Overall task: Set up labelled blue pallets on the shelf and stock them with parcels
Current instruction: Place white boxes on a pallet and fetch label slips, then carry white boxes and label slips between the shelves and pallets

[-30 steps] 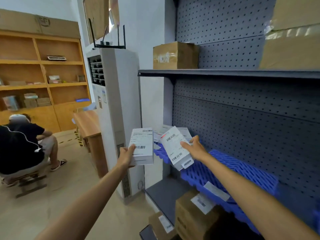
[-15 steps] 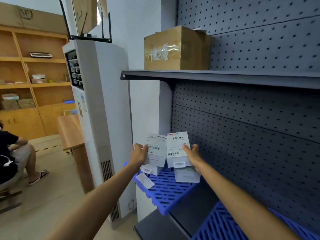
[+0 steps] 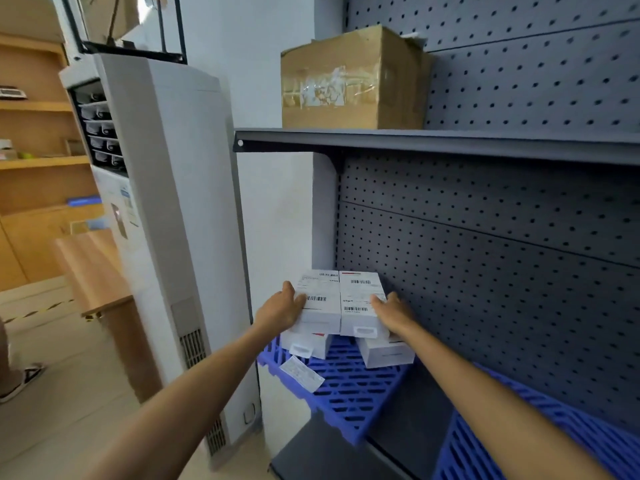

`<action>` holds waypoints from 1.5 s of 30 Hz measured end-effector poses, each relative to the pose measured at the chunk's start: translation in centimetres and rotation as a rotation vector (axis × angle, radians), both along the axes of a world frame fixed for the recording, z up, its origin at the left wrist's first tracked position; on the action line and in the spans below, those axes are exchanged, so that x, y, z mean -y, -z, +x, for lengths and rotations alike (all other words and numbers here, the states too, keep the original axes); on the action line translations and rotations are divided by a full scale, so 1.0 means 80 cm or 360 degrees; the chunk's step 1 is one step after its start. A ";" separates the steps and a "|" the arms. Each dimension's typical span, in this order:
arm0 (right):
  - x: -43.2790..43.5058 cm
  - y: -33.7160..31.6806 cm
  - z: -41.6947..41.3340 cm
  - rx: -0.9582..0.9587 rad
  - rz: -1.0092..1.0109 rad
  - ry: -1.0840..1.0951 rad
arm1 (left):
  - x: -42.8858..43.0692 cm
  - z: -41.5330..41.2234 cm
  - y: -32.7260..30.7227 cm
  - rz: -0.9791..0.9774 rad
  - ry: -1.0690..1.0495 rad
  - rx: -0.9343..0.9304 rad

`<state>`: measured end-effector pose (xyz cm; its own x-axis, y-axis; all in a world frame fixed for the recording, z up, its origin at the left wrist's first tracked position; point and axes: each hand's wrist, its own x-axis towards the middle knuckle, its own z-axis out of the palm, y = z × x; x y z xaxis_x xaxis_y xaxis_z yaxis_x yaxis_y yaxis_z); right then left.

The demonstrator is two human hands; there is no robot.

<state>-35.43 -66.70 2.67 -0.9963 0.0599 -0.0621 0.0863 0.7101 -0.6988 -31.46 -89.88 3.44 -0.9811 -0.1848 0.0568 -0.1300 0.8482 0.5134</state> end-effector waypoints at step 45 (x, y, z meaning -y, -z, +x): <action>-0.552 -0.040 1.050 0.0536 0.1438 0.1359 | -0.800 0.712 -0.024 -0.0486 0.2821 -0.0828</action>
